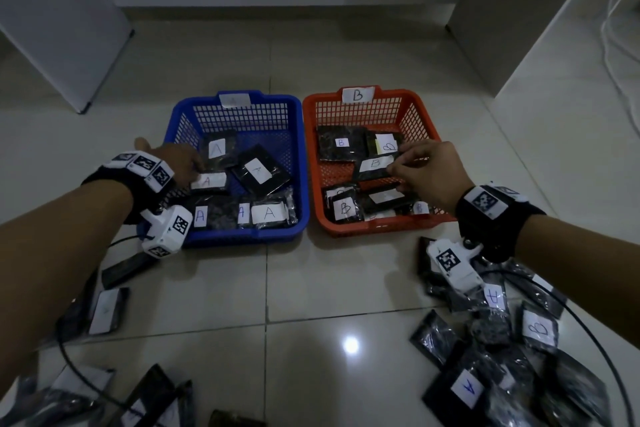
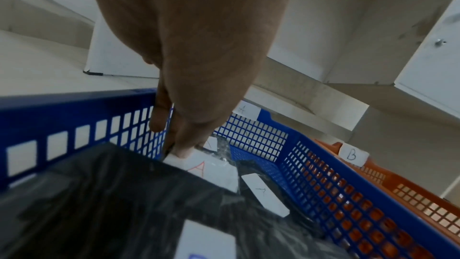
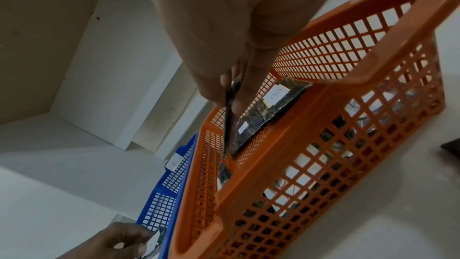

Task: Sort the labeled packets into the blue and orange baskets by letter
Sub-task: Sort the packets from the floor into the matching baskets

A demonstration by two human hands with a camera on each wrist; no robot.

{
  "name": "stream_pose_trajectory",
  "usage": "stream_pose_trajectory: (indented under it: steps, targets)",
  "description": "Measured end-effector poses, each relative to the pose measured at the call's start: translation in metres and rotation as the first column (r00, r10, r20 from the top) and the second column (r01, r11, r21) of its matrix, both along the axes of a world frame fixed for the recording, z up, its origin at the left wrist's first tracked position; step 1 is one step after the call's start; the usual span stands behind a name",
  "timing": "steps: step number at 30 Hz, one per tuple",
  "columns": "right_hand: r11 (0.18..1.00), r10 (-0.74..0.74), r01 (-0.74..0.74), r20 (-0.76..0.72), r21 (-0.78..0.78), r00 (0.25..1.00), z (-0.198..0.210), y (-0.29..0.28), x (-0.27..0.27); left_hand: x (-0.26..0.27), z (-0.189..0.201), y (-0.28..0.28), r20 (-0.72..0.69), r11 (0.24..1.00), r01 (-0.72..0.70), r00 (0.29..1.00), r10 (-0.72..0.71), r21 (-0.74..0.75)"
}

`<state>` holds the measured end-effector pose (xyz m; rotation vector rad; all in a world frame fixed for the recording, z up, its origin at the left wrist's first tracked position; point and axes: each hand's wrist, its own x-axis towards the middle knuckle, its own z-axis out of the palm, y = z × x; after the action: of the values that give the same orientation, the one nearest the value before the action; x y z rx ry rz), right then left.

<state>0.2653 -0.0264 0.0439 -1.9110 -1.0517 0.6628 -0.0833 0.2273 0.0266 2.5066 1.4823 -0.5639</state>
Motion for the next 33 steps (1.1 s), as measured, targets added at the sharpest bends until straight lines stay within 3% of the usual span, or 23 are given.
stream_pose_trajectory:
  steps: [6,11,14,17,22,25,29,31,33]
  targets:
    - [0.998,0.021,-0.027,-0.105,-0.055,0.994,0.004,0.003,-0.009,0.002,0.011,-0.012,-0.012,0.998,0.021,1.000,-0.021,-0.058]
    - [0.974,-0.065,0.083,0.090,-0.209,0.994,0.004,0.009,0.007,0.009,0.033,-0.031,0.156,0.998,0.053,0.987,-0.046,-0.043]
    - [0.943,-0.074,0.090,0.061,-0.322,0.995,0.006,0.003,0.022,0.008,0.046,-0.054,0.241,0.995,0.097,0.966,-0.091,-0.011]
    - [0.889,0.051,0.018,0.139,-0.457,0.989,0.009,-0.007,0.029,0.005,0.051,-0.087,0.276,0.988,0.136,0.949,-0.152,0.076]
    - [0.820,0.274,0.016,0.418,-0.572,0.866,0.027,-0.016,0.017,-0.009,0.046,-0.137,0.378,0.986,0.156,0.910,-0.168,0.064]
    - [0.850,0.345,-0.041,0.495,-0.525,0.797,0.043,-0.017,-0.002,-0.027,0.034,-0.159,0.469,0.986,0.154,0.867,-0.168,0.069]
    - [0.912,0.400,-0.272,0.517,-0.307,0.756,0.048,-0.021,-0.043,-0.053,0.020,-0.188,0.523,0.969,0.246,0.821,-0.229,0.037]
    - [0.897,0.441,-0.373,0.506,-0.237,0.741,0.043,-0.025,-0.073,-0.067,0.016,-0.200,0.541,0.954,0.292,0.793,-0.280,0.065]
    - [0.824,0.560,-0.510,0.499,-0.248,0.662,0.033,-0.032,-0.107,-0.082,0.013,-0.208,0.585,0.954,0.294,0.765,-0.271,0.057]
